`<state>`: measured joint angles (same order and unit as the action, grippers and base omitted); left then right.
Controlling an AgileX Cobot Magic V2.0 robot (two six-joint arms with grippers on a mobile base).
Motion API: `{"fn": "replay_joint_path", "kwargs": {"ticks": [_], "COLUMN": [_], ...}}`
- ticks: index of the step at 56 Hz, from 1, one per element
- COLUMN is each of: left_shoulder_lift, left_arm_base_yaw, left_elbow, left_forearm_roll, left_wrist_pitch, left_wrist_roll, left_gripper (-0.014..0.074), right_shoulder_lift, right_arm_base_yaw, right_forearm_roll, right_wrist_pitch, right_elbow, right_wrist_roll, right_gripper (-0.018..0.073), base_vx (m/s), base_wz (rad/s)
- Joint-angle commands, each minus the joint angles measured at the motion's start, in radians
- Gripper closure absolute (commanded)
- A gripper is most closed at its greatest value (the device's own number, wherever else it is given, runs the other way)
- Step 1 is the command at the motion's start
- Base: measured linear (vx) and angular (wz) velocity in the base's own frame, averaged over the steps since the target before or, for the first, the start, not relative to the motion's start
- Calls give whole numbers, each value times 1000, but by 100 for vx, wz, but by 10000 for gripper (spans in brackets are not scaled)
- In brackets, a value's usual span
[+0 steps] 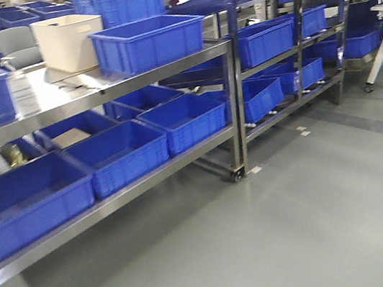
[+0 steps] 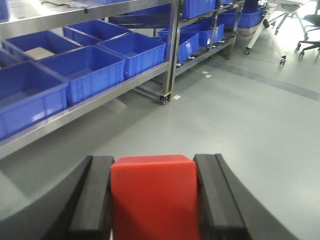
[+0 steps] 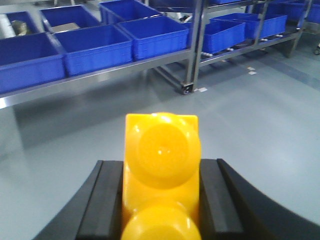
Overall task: Pick red and yellow blocks into blue bin
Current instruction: 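Drive past the crate shelves to the large blue bin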
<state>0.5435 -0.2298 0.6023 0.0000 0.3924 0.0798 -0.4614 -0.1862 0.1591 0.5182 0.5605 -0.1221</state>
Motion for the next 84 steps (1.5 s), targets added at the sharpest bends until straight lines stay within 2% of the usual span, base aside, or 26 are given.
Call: {"fn": "replay_joint_path", "kwargs": {"ticks": [1, 51, 84], "left_shoulder_lift": [6, 6, 6], "left_arm_base_yaw": [-8, -8, -8], "left_elbow": [24, 24, 24], "left_forearm_roll": [-6, -6, -6], "left_wrist_pitch": [-84, -84, -84], "left_wrist_roll": [8, 8, 8], "left_gripper": [596, 596, 596], "right_shoulder_lift": [-6, -6, -6], "right_arm_base_yaw": [5, 5, 5], "right_forearm_roll": [14, 14, 14], "right_wrist_pitch": [-75, -75, -75], "right_elbow": [29, 29, 29], "right_wrist_roll": [8, 8, 8], "right_gripper": [566, 566, 566], "base_vx": [52, 55, 53], "base_wz": [-21, -42, -22]}}
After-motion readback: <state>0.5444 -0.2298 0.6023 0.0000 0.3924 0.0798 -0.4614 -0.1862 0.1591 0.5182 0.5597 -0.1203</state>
